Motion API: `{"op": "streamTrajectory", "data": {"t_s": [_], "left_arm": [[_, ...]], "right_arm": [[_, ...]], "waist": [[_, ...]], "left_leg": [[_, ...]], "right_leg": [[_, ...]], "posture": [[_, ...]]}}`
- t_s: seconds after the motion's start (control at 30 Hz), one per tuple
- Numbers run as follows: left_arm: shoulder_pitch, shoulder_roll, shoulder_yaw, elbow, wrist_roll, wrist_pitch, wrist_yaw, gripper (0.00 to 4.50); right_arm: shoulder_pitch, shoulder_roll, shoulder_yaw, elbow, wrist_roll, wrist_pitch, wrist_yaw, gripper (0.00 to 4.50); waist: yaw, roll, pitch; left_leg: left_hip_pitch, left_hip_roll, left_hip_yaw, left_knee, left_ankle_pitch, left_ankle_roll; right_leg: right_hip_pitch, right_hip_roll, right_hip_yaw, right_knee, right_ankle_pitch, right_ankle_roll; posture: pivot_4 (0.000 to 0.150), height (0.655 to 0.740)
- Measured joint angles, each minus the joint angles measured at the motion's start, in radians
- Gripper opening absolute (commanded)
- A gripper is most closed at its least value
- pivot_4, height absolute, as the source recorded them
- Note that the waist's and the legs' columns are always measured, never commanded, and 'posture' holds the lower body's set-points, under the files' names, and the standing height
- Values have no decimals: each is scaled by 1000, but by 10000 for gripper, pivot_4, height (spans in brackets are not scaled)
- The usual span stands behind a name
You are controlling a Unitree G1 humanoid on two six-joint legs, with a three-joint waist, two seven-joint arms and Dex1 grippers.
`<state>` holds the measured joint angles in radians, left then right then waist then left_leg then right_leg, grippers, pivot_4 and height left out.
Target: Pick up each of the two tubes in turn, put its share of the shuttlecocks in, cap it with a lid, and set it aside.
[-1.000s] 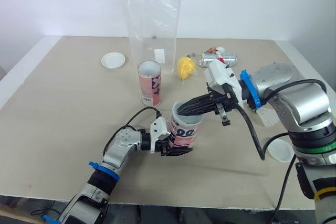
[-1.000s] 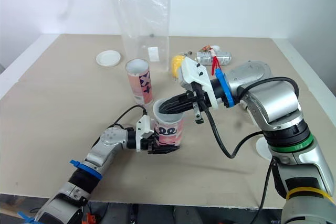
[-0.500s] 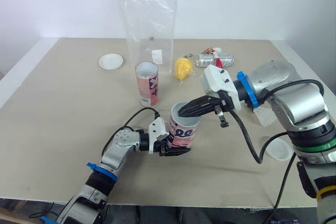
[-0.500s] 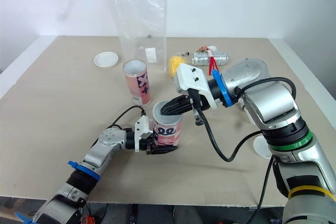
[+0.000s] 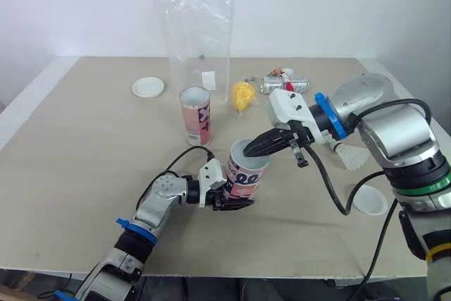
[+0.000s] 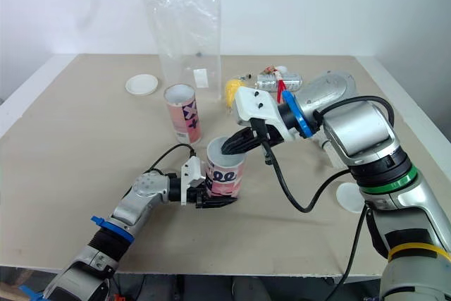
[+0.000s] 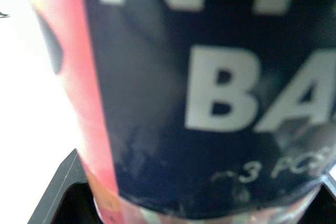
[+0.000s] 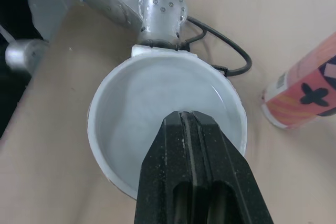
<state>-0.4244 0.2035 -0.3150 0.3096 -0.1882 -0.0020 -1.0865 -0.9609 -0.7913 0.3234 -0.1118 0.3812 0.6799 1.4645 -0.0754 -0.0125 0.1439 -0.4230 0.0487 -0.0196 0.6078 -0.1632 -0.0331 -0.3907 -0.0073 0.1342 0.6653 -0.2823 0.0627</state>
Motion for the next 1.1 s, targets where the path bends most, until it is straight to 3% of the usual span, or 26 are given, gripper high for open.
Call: {"op": "streamTrajectory", "data": {"t_s": [0.2, 0.4, 0.43, 0.57, 0.7, 0.77, 0.93, 1.1], "left_arm": [[-2, 0, 0, -6, -10, -3, -7, 29165], [-4, 10, 8, -2, -12, -21, -11, 29165], [-4, 11, 8, -1, -12, -22, -11, 29165], [-7, 14, 14, 5, -15, -30, -14, 44802], [-5, 20, 19, 2, -19, -42, -30, 45000], [-2, 32, 19, -6, -21, -42, -38, 45000], [4, 60, 20, -24, -30, -41, -63, 45000], [20, 115, 44, -55, -39, -44, -80, 45000]], "right_arm": [[17, 19, -275, 30, 177, 81, -90, 1154], [286, -20, -574, -42, 312, 149, -220, 1154], [356, -17, -606, -72, 322, 142, -238, 3602], [637, 50, -664, -197, 307, 41, -313, 18034], [831, 118, -641, -220, 235, -97, -365, 37112], [882, 121, -606, -219, 191, -168, -364, 43353], [913, 150, -494, -200, 116, -304, -342, 43353], [846, 203, -349, -44, 24, -451, -314, 43353]], "waist": [[3, -2, 3], [6, -4, 3], [6, -4, 3], [3, -3, 3], [0, -3, 4], [-2, -4, 5], [-3, -6, 6], [-2, -11, 12]], "left_leg": [[-6, -1, -1, -1, 1, 2], [-6, -1, -2, -5, 1, 2], [-6, -1, -3, -5, 1, 2], [-5, -1, -6, -6, 1, 2], [-5, -1, -5, -5, 1, 2], [-5, -1, -5, -5, 1, 2], [-5, -1, -6, -6, 1, 2], [-6, -1, -7, -6, 1, 2]], "right_leg": [[1, 0, -1, -1, -1, 0], [1, 1, 0, -1, -2, 4], [1, 2, 0, -1, -2, 4], [2, 4, 0, 0, -2, 5], [1, 4, 1, 0, -3, 3], [1, 4, 1, 0, -4, 1], [1, 5, 0, 0, -4, 0], [1, 5, 0, 0, -5, 0]], "posture": [[1500, 7400], [1500, 7400], [1500, 7400], [1500, 7400], [1500, 7400], [1500, 7400], [1500, 7400], [1500, 7400]]}}
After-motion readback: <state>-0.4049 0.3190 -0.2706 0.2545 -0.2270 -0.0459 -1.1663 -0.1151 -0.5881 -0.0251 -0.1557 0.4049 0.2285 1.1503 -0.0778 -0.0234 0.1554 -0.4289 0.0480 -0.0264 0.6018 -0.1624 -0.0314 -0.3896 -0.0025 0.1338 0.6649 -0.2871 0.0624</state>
